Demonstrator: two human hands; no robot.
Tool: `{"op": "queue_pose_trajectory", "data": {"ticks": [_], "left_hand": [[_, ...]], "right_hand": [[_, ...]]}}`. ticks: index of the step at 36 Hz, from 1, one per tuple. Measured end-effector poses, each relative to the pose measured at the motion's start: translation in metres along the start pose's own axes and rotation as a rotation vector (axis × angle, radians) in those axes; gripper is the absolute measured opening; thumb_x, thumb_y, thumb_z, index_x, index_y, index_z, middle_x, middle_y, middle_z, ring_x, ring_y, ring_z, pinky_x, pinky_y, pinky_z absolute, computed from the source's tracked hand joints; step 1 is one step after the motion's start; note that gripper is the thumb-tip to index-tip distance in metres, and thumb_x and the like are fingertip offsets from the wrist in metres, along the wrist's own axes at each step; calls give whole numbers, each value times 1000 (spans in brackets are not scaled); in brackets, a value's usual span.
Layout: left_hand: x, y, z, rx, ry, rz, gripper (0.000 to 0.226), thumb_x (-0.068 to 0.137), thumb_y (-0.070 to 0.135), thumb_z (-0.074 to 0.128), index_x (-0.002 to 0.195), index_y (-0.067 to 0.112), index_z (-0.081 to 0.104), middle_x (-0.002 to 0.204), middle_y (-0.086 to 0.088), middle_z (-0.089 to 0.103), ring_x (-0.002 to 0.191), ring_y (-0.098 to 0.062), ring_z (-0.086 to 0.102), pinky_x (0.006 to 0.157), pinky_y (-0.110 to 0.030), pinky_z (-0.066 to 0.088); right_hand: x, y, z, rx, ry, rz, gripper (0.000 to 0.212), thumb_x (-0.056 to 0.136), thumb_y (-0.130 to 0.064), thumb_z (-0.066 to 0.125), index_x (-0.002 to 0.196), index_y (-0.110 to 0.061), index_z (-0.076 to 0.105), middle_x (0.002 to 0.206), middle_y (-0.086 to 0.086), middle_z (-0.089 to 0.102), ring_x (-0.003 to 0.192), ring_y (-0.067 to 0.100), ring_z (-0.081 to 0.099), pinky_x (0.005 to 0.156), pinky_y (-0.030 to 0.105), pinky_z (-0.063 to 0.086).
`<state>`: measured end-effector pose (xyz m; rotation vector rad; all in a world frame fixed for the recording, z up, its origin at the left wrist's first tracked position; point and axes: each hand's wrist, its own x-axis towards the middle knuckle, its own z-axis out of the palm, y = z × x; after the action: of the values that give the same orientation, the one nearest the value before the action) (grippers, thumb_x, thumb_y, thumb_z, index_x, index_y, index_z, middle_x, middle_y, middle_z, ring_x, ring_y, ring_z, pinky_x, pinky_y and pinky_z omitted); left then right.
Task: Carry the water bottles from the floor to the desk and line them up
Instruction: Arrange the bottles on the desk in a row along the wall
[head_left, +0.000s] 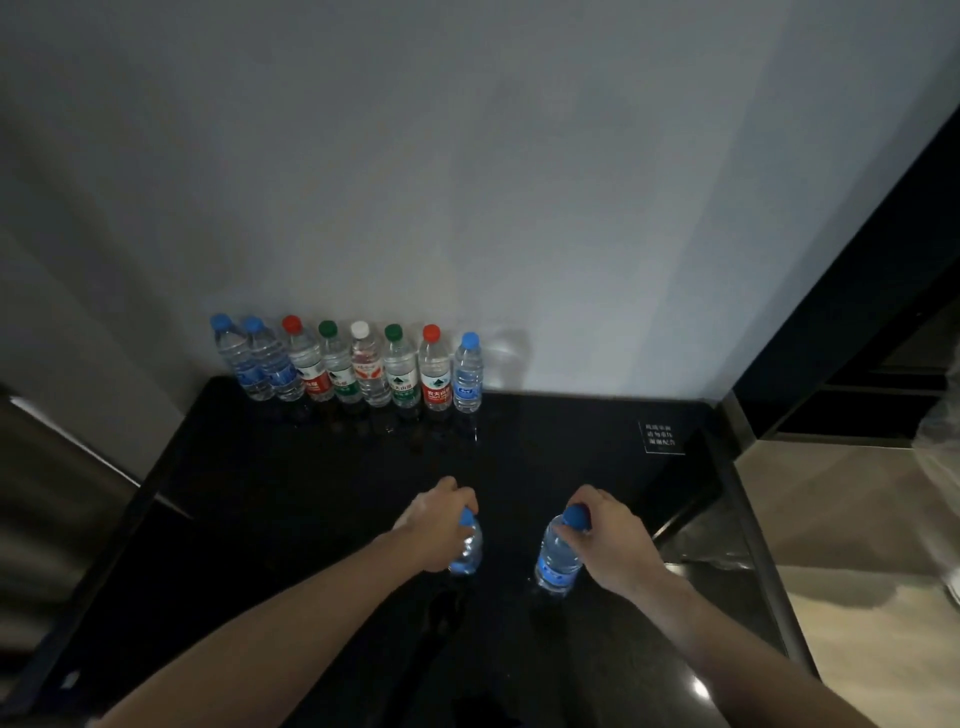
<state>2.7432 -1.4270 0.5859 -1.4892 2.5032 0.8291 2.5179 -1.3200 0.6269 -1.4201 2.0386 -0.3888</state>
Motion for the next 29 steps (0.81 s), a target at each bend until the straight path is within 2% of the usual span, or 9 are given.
{"op": "queue_pose_trajectory", "data": {"ticks": [5, 9, 12, 18, 22, 29], "left_hand": [[-19, 53, 34, -53, -80, 75, 34, 91, 24, 68, 122, 31, 57, 118, 8, 44, 99, -12, 56, 86, -32, 56], [-24, 87, 52, -108, -74, 50, 29, 93, 30, 65, 121, 32, 57, 118, 9, 46, 101, -12, 55, 89, -34, 54], [-23, 107, 62, -120, -74, 28, 29, 94, 28, 64, 121, 31, 57, 118, 8, 46, 100, -12, 55, 89, -35, 54], [-22, 142, 74, -130, -72, -43, 34, 91, 23, 69, 121, 33, 57, 119, 10, 41, 101, -14, 55, 88, -32, 55], [-21, 162, 79, -108, -78, -77, 47, 86, 16, 73, 125, 35, 55, 121, 12, 39, 102, -15, 55, 89, -34, 56], [-20, 174, 61, -2, -60, -120, 49, 90, 36, 66, 136, 32, 49, 126, 6, 52, 103, -11, 55, 84, -30, 51]], "right_hand": [[6, 21, -23, -34, 4, 0, 18, 93, -31, 70, 90, -32, 52, 94, -9, 57, 83, 5, 60, 71, 21, 48], [2, 45, -41, -29, 33, -10, 19, 93, -34, 70, 89, -32, 52, 90, -9, 61, 78, 4, 62, 61, 17, 42], [1, 63, -52, -40, 37, -30, 19, 93, -35, 70, 90, -32, 52, 89, -9, 62, 77, 4, 62, 60, 16, 41], [8, 88, -66, -55, -5, -63, 19, 91, -36, 72, 93, -34, 53, 92, -11, 62, 84, 3, 63, 74, 21, 55], [10, 98, -72, -74, -22, -108, 19, 91, -36, 72, 95, -34, 53, 94, -12, 60, 84, 0, 61, 72, 18, 51], [20, 93, -74, -66, -90, -184, 20, 92, -39, 70, 102, -31, 56, 98, -11, 61, 86, 3, 62, 77, 23, 54]]}}
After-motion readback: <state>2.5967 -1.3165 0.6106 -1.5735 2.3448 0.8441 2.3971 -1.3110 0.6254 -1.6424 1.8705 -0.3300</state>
